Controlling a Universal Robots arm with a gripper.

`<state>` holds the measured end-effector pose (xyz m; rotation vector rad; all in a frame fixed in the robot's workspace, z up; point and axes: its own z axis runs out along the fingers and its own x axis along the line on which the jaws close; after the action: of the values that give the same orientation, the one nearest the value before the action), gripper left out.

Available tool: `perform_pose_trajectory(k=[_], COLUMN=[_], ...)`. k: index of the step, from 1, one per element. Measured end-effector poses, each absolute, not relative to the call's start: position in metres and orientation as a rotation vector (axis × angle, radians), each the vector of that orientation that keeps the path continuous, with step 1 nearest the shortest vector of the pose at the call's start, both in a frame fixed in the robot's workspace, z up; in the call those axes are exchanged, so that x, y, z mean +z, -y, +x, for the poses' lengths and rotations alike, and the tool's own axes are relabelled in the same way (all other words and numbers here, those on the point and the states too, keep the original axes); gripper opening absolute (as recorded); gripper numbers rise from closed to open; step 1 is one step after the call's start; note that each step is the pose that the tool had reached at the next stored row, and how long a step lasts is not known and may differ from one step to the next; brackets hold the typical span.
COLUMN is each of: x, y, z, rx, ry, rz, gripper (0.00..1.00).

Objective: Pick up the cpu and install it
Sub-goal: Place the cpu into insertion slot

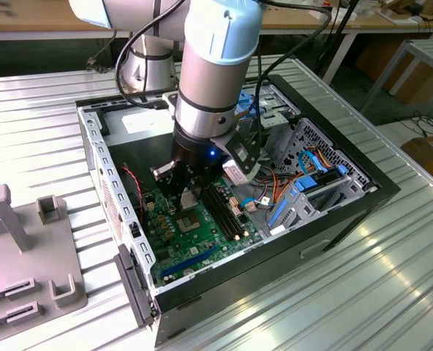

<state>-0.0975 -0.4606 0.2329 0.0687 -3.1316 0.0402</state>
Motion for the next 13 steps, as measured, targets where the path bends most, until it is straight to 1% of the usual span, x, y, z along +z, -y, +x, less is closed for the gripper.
perform_pose_trajectory(k=[13], x=[0.221], y=[0.468], z=[-0.099], rx=[0.04], ry=[3.132], rz=[0.069], gripper=[0.47])
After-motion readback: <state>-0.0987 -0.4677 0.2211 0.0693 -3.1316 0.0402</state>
